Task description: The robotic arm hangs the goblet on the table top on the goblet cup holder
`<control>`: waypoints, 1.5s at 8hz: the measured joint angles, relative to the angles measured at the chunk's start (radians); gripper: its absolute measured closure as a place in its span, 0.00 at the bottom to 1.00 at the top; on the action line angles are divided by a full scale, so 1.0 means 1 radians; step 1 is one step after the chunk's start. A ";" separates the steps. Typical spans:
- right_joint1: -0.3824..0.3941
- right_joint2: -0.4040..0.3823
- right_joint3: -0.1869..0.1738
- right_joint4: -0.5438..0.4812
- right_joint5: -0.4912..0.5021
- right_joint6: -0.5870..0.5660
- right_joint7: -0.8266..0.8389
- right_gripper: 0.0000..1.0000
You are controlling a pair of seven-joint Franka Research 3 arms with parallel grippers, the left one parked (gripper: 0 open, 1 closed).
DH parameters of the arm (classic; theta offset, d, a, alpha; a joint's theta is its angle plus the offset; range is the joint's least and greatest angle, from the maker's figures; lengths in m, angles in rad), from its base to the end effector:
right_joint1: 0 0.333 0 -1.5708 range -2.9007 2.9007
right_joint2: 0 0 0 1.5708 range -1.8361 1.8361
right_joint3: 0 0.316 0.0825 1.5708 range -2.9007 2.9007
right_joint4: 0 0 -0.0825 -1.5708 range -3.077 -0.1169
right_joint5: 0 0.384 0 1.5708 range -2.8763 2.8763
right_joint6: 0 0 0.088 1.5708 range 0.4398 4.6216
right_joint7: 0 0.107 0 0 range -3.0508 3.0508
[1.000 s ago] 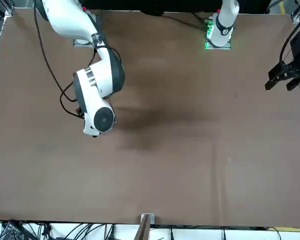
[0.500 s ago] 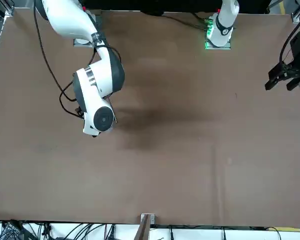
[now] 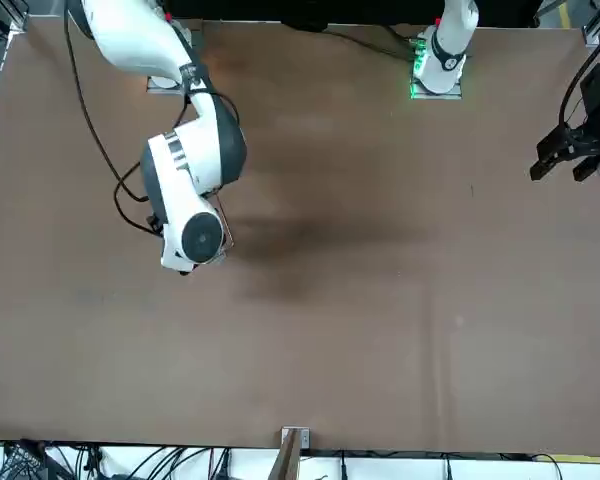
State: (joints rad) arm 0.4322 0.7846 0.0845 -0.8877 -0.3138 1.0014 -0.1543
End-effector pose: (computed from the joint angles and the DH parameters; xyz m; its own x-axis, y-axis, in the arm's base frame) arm 0.6171 0.2774 0.4082 0.6720 0.3824 -0.6342 0.5946 -0.7891 0.1542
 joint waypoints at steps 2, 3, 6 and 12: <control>-0.016 -0.052 -0.006 0.012 0.007 0.013 0.011 0.00; -0.033 -0.082 -0.006 0.014 0.025 0.038 0.027 0.00; -0.129 -0.138 -0.009 0.014 0.084 0.167 0.121 0.00; -0.298 -0.181 -0.010 0.015 0.113 0.255 0.301 0.00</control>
State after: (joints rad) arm 0.1339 0.6037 0.0741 -0.8732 -0.2010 1.2564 0.1462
